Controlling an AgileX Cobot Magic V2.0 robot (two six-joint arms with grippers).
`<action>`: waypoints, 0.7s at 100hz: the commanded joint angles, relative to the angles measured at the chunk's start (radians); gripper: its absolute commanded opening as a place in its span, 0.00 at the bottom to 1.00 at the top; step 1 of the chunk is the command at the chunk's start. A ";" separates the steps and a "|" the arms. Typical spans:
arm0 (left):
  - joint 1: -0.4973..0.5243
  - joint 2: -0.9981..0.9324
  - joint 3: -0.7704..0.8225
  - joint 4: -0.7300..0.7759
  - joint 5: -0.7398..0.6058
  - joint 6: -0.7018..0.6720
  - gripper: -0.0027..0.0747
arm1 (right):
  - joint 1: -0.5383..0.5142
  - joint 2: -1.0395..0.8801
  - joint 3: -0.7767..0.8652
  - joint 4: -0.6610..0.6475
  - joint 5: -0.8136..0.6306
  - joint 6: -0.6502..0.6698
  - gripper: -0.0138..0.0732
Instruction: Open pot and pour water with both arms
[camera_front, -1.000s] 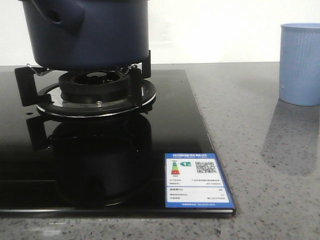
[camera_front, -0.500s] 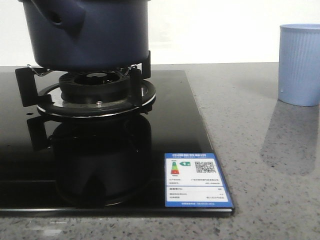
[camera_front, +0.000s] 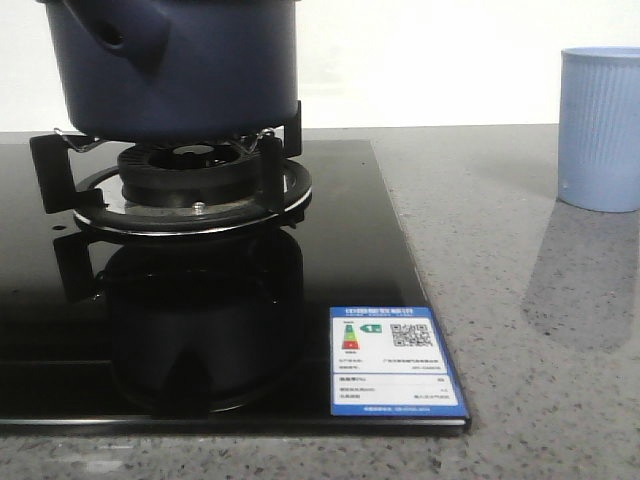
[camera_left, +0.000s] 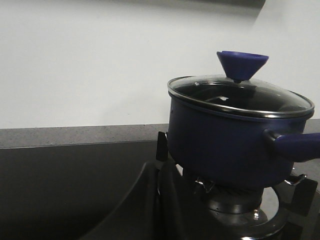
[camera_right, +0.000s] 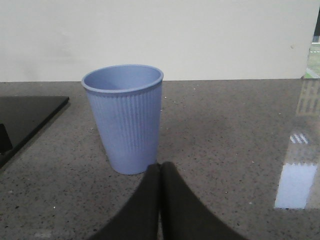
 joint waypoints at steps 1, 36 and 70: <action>0.002 0.007 -0.028 -0.004 -0.077 -0.002 0.01 | 0.002 0.006 -0.027 -0.012 -0.053 0.000 0.07; 0.002 0.007 -0.028 -0.004 -0.077 -0.002 0.01 | 0.002 0.006 -0.027 -0.012 -0.053 0.000 0.07; 0.007 -0.014 -0.022 0.001 -0.073 -0.002 0.01 | 0.002 0.006 -0.027 -0.012 -0.053 0.000 0.07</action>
